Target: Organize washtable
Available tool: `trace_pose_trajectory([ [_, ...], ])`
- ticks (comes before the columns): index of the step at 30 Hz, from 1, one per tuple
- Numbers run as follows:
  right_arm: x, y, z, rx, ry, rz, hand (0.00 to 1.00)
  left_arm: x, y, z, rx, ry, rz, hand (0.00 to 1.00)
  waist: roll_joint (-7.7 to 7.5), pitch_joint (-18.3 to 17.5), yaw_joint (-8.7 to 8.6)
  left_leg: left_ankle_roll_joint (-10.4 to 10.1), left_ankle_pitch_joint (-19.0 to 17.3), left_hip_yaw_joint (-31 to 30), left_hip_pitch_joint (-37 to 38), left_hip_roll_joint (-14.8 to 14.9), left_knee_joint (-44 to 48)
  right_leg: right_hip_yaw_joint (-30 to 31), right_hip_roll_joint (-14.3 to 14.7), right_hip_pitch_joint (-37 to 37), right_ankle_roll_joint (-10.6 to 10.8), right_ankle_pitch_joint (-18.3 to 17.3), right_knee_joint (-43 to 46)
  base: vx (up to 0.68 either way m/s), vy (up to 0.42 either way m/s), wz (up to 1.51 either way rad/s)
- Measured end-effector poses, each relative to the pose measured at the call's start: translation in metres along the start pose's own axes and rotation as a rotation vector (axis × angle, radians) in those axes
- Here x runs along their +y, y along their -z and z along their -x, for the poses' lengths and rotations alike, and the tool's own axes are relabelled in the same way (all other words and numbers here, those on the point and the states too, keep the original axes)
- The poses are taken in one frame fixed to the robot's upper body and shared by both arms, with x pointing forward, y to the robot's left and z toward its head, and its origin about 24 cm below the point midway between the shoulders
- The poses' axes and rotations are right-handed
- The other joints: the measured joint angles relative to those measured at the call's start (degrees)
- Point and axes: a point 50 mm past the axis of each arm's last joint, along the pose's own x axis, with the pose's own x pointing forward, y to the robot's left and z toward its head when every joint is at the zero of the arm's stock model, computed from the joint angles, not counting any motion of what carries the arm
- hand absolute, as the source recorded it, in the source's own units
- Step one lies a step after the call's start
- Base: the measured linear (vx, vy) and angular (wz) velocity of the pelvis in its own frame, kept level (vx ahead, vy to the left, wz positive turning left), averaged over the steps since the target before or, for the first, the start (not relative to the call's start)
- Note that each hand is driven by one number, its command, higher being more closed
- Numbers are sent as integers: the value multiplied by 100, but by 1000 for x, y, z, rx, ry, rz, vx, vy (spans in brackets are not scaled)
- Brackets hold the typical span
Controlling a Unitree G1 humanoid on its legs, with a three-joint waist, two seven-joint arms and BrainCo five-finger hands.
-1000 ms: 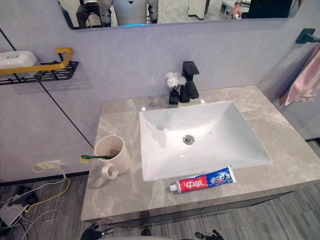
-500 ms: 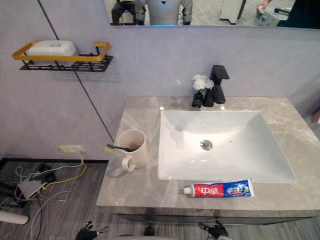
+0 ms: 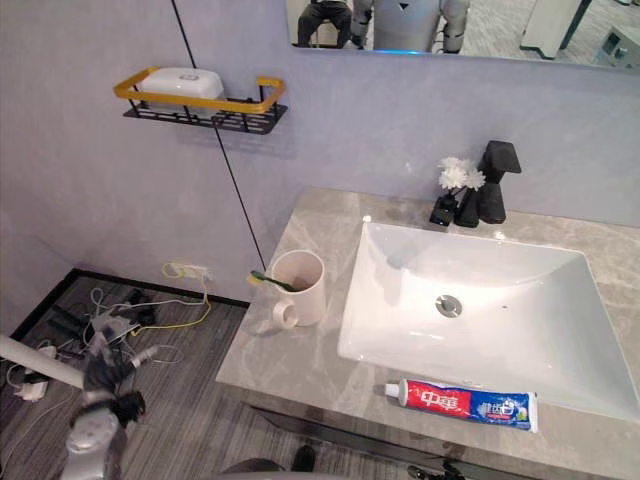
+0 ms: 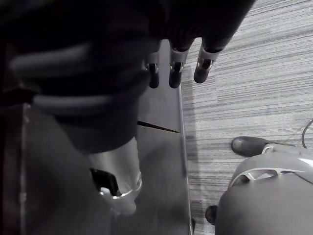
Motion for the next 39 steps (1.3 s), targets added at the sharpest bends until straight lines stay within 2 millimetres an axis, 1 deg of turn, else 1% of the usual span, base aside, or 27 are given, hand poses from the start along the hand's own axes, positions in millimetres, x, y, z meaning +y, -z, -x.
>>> trace_pose_trajectory([
  [1, 1, 0, 0, 0, -4, 6, 0, -1, -10, -1, -45, -7, 12, 0, 0, -1, 0, -14, -13, -6, -15, 4, 31, -9, 7, 0, -9, -1, 3, -63, -50, 5],
  [2, 3, 1, 0, 2, -10, 9, 0, -4, -36, -1, -164, -18, 22, 0, -6, -16, 7, -19, -17, -16, -35, 21, 62, -31, 27, 0, -20, 1, 4, -47, -43, 4],
  [3, 3, 1, 0, 3, -12, 10, 0, -5, -46, -1, -209, -18, 29, 0, -10, -25, 8, -14, -14, -23, -42, 22, 77, -38, 32, 0, -31, 8, 4, -46, -48, 4],
  [4, 4, 1, 1, 6, -14, 8, 0, -7, -61, 1, -275, -21, 29, 0, -10, -37, 5, -5, -15, -31, -71, 22, 135, -44, 43, 0, -47, 18, 2, 0, 0, 0],
  [6, 4, 3, 2, 4, -17, 3, 0, -13, -99, 12, -458, -33, 64, 0, 8, -98, 2, 5, -58, -33, -136, 25, 248, -43, 73, -1, -79, 50, -22, -14, -18, 1],
  [7, 5, 4, 3, 5, -19, 1, 0, -15, -108, 15, -502, -25, 72, 0, 8, -123, 0, 2, -72, -33, -154, 27, 273, -42, 82, -2, -84, 59, -32, 0, 0, 0],
  [9, 8, 5, 3, 7, -34, 1, 0, -28, -138, 31, -655, 47, 131, 0, 8, -166, -4, 1, -90, -18, -162, 54, 314, -10, 114, 0, -105, 74, -40, -33, -28, -5],
  [10, 8, 5, 3, 7, -39, 1, 0, -32, -144, 35, -687, 73, 152, 0, 8, -183, -10, 0, -90, -15, -162, 62, 315, -2, 122, 0, -111, 80, -45, -52, -32, -5],
  [12, 9, 6, 3, 11, -46, -2, 0, -47, -160, 50, -770, 178, 228, 0, 33, -298, -33, 0, -89, -5, -157, 86, 316, 39, 149, 0, -124, 98, -70, -41, -25, -7],
  [14, 9, 6, 3, 12, -49, 2, 0, -55, -168, 58, -809, 245, 263, 0, 71, -355, -38, -1, -89, 20, -154, 117, 315, 68, 176, 0, -141, 124, -93, -38, -21, -8],
  [16, 11, 6, 3, 12, -57, 15, 0, -65, -176, 66, -855, 334, 261, 0, 90, -384, -38, -3, -88, 34, -155, 158, 309, 82, 213, 0, -169, 157, -120, -51, -27, -4],
  [19, 12, 7, 4, 13, -66, 34, 0, -86, -184, 78, -914, 489, 267, 0, 77, -448, -58, -32, -69, 33, -148, 202, 299, 97, 258, 1, -197, 175, -121, -48, -23, -2],
  [20, 12, 8, 4, 16, -68, 40, 0, -91, -185, 80, -927, 523, 275, 0, 60, -462, -54, -63, -53, 44, -126, 216, 251, 107, 267, 1, -201, 178, -133, -45, -20, -9],
  [21, 12, 7, 3, 14, -75, 60, 0, -100, -188, 86, -952, 590, 285, 0, 94, -491, -46, -108, -41, 69, -70, 246, 164, 151, 284, 4, -212, 185, -133, -50, -23, -15],
  [23, 14, 6, 3, 11, -89, 84, 0, -110, -192, 94, -980, 690, 300, 0, 48, -497, -58, -172, 3, 96, 7, 295, 54, 235, 315, 6, -230, 199, -146, -46, -26, -17],
  [24, 15, 5, 2, 11, -100, 85, 0, -116, -195, 99, -1004, 752, 311, 0, 80, -528, -73, -172, 28, 109, 34, 322, 26, 249, 332, 10, -238, 203, -144, -42, -38, -13],
  [25, 15, 5, 2, 12, -104, 87, 0, -121, -197, 103, -1024, 804, 322, 0, 32, -514, -99, -174, 40, 128, 40, 348, 20, 276, 351, 9, -259, 217, -154, -36, -34, -10],
  [26, 15, 4, 1, 11, -105, 88, 0, -123, -198, 105, -1030, 825, 328, 0, 41, -521, -114, -177, 43, 152, 43, 365, 19, 308, 364, 9, -268, 223, -158, -33, -30, -13],
  [27, 17, 0, 0, 4, -111, 92, 0, -126, -198, 109, -1034, 867, 336, 0, 42, -532, -176, -181, 45, 182, 45, 393, 18, 360, 396, 9, -300, 251, -200, -16, -18, -14],
  [28, 18, -1, 0, 1, -114, 100, 0, -128, -198, 111, -1031, 884, 341, 0, 45, -538, -180, -182, 46, 195, 45, 407, 17, 377, 409, 9, -311, 264, -223, -22, -30, -18],
  [29, 18, -1, 0, -2, -116, 109, 0, -135, -197, 114, -1029, 936, 346, 0, 57, -544, -191, -186, 45, 233, 53, 436, 15, 402, 434, 9, -323, 272, -233, -16, -31, -12],
  [31, 17, -1, 0, -1, -116, 116, 0, -144, -195, 117, -1020, 982, 353, 0, 60, -546, -192, -193, 50, 242, 58, 457, 9, 411, 450, 8, -325, 273, -237, -7, -15, -4],
  [33, 16, -2, -1, -3, -116, 125, 0, -165, -184, 125, -965, 1105, 344, 0, 60, -546, -197, -210, 61, 254, 65, 484, -24, 440, 480, 8, -343, 284, -273, -3, -10, -2],
  [34, 17, -3, -1, -4, -117, 125, 0, -170, -180, 127, -945, 1133, 333, 0, 60, -546, -199, -218, 68, 258, 72, 491, -41, 460, 486, 5, -349, 288, -284, 6, -19, -18],
  [35, 17, -3, -1, -4, -117, 126, 0, -180, -168, 130, -903, 1184, 268, 0, 60, -545, -215, -234, 81, 301, 127, 520, -119, 534, 501, 1, -352, 290, -300, 11, -14, -19],
  [39, 17, -2, -1, 3, -114, 125, 0, -193, -152, 130, -860, 1211, 157, 0, 52, -541, -259, -237, 81, 359, 139, 542, -161, 571, 508, -8, -353, 291, -328, 19, -13, -8],
])
